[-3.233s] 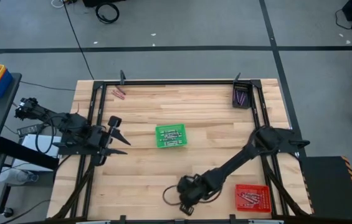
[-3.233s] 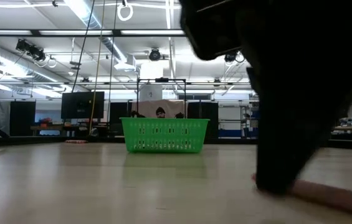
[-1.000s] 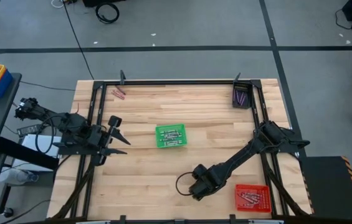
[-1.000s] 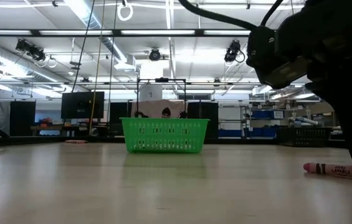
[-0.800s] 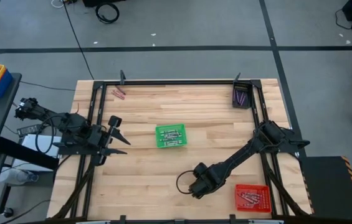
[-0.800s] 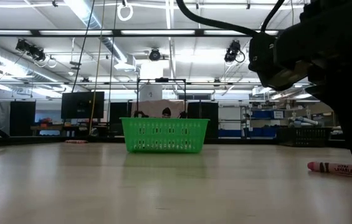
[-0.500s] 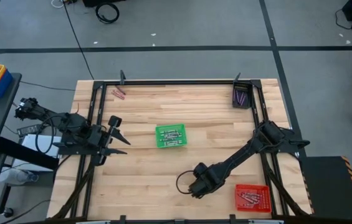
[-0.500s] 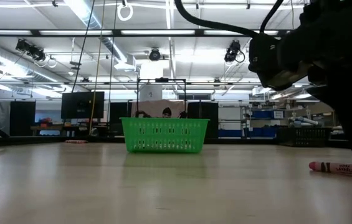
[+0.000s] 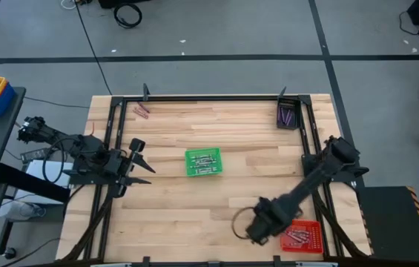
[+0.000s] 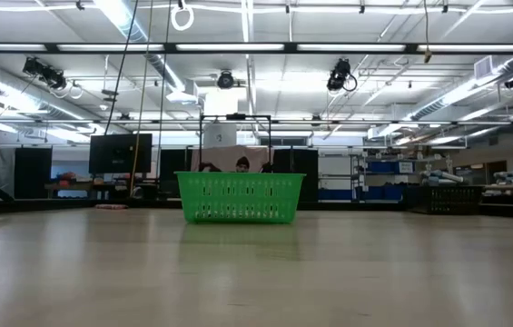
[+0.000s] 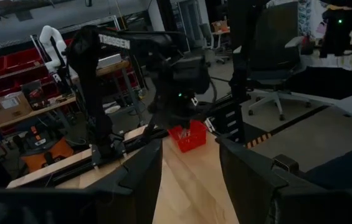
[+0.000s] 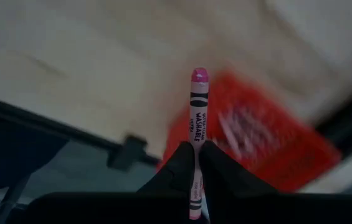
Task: Sort crayons
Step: Put the pink crayon into the red basket
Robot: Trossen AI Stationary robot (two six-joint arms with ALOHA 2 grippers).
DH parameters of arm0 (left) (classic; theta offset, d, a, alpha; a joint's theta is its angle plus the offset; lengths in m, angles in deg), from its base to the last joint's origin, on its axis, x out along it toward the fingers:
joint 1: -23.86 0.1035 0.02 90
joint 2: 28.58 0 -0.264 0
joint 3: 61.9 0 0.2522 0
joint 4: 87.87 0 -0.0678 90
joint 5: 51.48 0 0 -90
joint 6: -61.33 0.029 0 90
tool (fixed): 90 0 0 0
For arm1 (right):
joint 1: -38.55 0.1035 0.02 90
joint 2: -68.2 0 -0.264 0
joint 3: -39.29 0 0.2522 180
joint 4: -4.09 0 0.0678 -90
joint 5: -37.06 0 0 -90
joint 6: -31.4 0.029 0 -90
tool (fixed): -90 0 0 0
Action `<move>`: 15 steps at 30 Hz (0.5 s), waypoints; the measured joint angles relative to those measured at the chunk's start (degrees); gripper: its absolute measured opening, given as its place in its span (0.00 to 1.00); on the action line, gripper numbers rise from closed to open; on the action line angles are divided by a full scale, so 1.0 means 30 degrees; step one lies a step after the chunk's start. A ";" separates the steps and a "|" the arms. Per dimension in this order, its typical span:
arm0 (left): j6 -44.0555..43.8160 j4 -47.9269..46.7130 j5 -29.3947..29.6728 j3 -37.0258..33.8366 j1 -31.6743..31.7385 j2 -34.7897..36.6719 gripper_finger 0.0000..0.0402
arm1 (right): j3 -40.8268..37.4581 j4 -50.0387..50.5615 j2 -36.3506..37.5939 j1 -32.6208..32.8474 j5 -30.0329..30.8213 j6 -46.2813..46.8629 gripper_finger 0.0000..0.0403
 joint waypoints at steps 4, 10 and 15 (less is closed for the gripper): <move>-0.0392 0.0002 0.0003 0.0007 0.0006 0.0006 0.43 | -0.0010 0.0059 0.0293 0.1931 -0.1019 0.3472 0.07; -0.0495 0.0011 0.0006 0.0002 0.0006 0.0000 0.43 | -0.1648 -0.1152 0.0254 0.4366 -0.1492 0.8056 0.08; -0.0483 0.0052 0.0005 0.0005 0.0006 0.0000 0.43 | -0.4105 -0.3727 0.0239 0.4790 -0.1150 0.9176 0.14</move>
